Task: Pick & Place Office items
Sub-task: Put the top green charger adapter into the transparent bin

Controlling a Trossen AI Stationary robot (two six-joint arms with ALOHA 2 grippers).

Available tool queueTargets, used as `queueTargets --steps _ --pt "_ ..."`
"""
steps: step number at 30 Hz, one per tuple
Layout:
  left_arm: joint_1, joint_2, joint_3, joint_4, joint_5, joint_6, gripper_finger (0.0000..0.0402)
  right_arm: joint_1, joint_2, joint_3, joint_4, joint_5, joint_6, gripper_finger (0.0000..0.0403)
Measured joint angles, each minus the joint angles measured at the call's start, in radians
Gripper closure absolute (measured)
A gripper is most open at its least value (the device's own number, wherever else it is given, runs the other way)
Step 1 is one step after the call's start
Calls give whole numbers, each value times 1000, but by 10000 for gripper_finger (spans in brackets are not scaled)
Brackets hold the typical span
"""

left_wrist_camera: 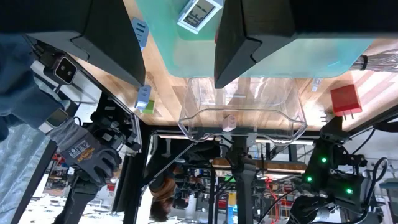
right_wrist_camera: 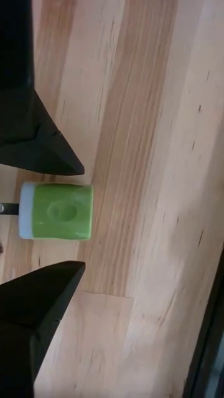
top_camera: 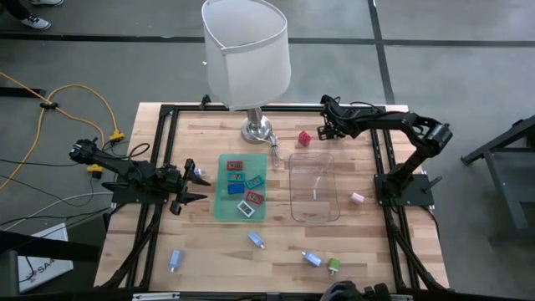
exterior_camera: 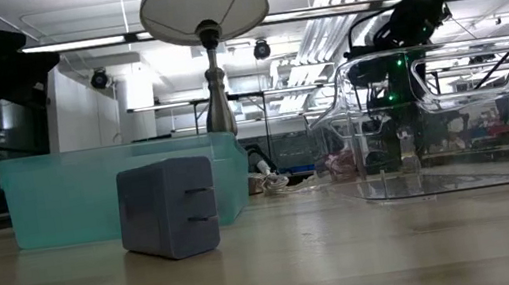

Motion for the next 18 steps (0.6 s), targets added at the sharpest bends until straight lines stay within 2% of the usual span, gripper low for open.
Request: queueTargets --steps 9,18 --pt "0 0 0 0 0 0 216 5 0 0 -5 -4 0 217" --pt "0 0 0 0 0 0 216 15 0 0 -5 -32 1 221"
